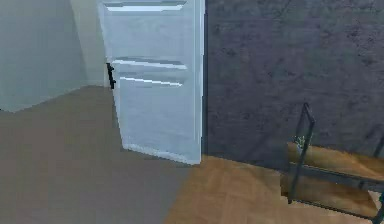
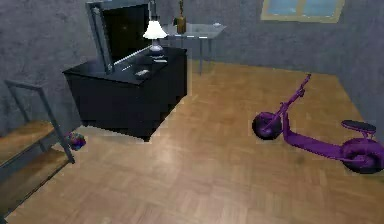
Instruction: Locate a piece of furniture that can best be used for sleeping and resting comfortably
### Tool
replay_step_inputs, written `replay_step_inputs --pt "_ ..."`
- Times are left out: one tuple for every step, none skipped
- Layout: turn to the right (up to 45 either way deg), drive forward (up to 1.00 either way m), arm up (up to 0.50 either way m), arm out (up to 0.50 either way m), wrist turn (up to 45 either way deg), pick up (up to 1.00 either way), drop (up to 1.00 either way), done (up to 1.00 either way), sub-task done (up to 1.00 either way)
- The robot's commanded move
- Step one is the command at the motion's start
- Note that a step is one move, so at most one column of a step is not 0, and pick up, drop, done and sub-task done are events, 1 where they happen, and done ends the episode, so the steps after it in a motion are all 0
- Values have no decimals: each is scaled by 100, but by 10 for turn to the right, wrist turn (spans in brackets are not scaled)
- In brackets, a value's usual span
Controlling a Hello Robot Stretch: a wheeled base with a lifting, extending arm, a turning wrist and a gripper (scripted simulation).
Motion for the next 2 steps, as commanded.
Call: replay_step_inputs --pt "450 0 0 0 0 0 0 0 0" --pt "450 0 0 0 0 0 0 0 0"
